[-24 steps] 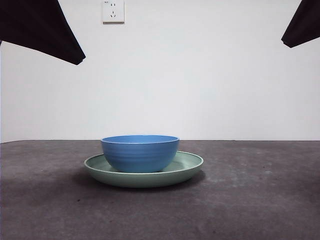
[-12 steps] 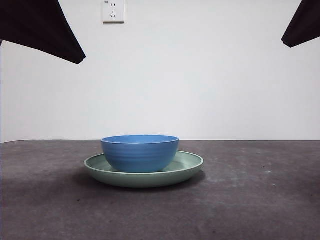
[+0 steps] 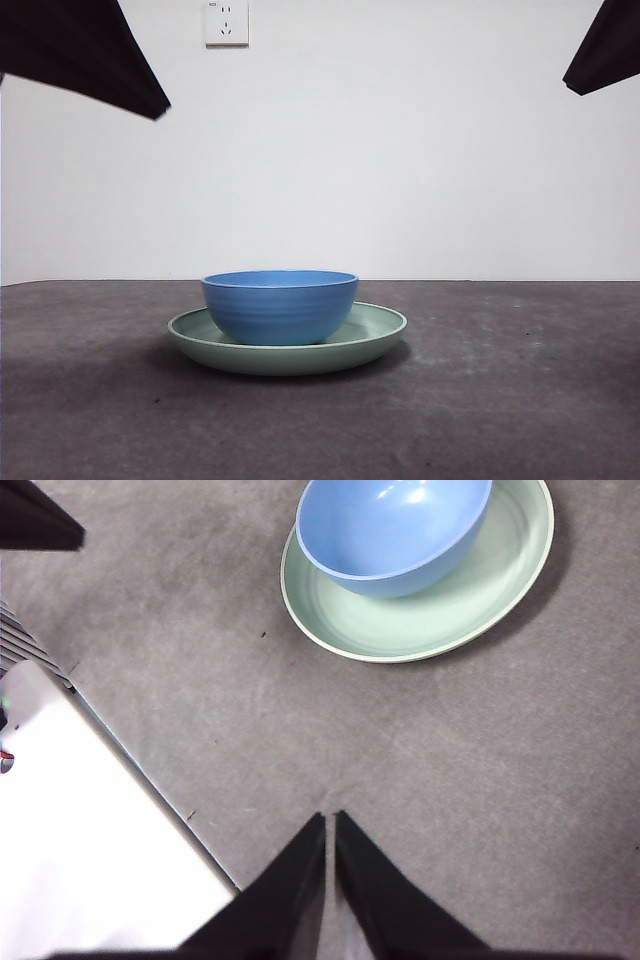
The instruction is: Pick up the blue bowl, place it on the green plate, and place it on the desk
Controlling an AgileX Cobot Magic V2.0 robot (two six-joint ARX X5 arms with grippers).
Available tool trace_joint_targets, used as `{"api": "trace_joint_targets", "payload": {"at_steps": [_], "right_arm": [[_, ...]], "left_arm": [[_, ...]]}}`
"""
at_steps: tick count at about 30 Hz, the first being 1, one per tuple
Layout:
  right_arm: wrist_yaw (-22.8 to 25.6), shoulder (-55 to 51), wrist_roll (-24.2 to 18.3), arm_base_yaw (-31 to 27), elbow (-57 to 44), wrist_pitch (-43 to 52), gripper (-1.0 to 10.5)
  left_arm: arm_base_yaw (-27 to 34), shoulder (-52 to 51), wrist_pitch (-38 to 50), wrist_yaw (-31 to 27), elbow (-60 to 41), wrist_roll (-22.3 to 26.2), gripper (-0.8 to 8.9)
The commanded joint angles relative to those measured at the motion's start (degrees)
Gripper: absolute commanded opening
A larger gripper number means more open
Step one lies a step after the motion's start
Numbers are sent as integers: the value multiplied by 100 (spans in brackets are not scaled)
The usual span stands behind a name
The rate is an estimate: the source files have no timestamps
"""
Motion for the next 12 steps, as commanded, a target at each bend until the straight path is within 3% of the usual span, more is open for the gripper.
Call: {"api": "trace_joint_targets", "payload": {"at_steps": [1,6,12], "right_arm": [[-20,17,-48,39,26,52,8],[-20,17,-48,39,26,55,8],[-20,17,-48,39,26,55,8]], "left_arm": [[133,-339,358,-422,52,841,8],[815,-1290,2068,-1462,-367,975,9],[1954,-2647,3748,-1873,-1545,997,8]]}}
